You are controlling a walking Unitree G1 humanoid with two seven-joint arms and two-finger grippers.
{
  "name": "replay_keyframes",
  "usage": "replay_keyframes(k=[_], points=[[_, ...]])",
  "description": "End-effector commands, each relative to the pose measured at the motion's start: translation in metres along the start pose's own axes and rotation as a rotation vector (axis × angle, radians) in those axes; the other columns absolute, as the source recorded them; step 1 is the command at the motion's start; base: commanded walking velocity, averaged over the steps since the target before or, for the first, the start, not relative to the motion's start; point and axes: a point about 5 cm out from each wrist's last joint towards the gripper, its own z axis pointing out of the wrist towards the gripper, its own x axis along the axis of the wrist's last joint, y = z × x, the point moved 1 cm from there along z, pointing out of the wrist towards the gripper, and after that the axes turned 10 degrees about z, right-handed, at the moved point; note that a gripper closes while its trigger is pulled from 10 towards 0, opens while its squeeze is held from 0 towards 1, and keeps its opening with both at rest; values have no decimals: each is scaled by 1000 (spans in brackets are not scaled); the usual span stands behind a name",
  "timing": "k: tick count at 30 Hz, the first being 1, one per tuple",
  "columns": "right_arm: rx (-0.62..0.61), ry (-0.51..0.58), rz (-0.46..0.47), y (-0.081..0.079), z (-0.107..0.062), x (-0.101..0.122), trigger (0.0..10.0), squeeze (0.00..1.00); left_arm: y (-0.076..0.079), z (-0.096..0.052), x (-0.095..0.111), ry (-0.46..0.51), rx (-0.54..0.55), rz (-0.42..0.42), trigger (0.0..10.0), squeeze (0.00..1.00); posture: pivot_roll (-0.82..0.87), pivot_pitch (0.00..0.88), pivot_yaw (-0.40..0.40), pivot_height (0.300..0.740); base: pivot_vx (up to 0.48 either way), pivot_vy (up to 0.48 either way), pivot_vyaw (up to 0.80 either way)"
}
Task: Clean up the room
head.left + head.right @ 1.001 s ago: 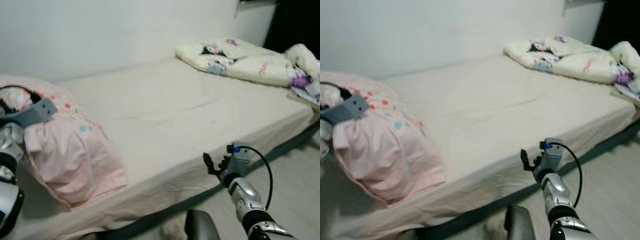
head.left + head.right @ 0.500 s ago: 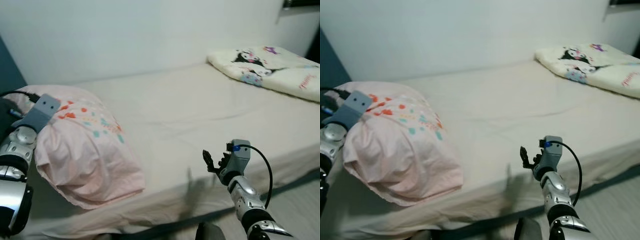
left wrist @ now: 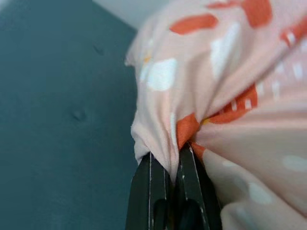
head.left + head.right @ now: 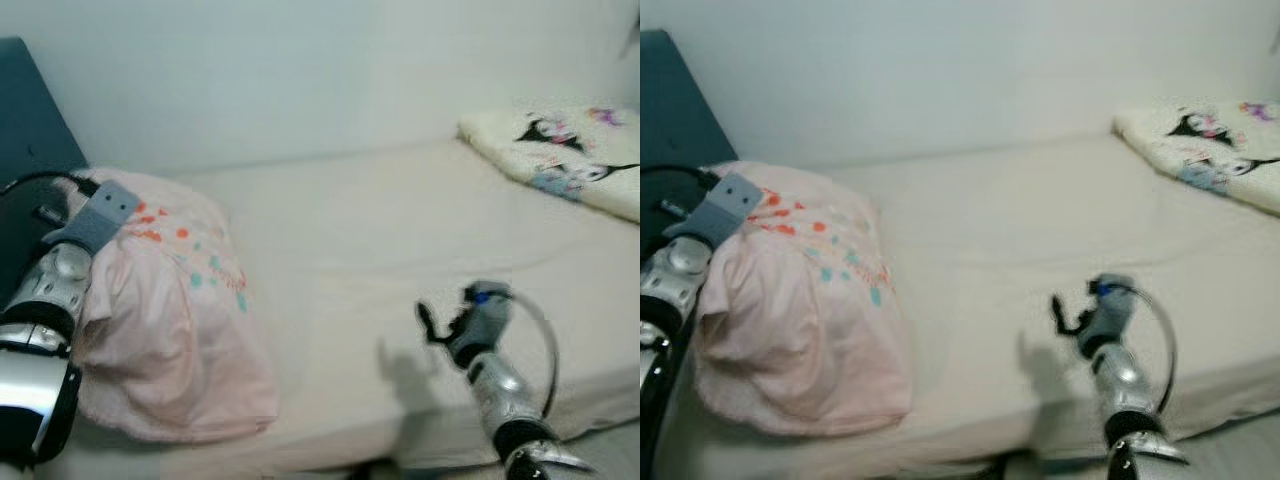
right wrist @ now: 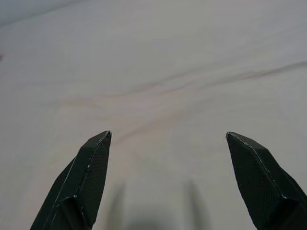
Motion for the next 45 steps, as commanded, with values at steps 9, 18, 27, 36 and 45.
replay_keyframes(k=[9, 18, 27, 36, 45], points=[[15, -71, 18, -11, -1, -19, 10000, 0, 27, -13, -41, -156, -30, -49, 10000, 0, -77, 3, 4, 400, 0, 0, 0], [10, -70, 13, -10, -1, -17, 10000, 0, 24, -13, -35, -71, 17, 361, 10000, 0, -82, 0, 4, 400, 0, 0, 0], [3, -51, 7, -5, -5, -17, 10000, 0, 18, -3, 9, 92, 48, 531, 10000, 0, -109, 43, 14, 400, 0, 0, 0], [-6, -53, 11, 6, -21, -31, 10000, 0, -8, 0, -7, -22, 94, 549, 10000, 0, -112, 125, 13, 400, 0, 0, 0], [19, -64, 5, 3, -27, -35, 10000, 0, -56, 0, -21, -94, 227, 586, 10000, 0, -94, 183, -16, 400, 0, 0, 0]])
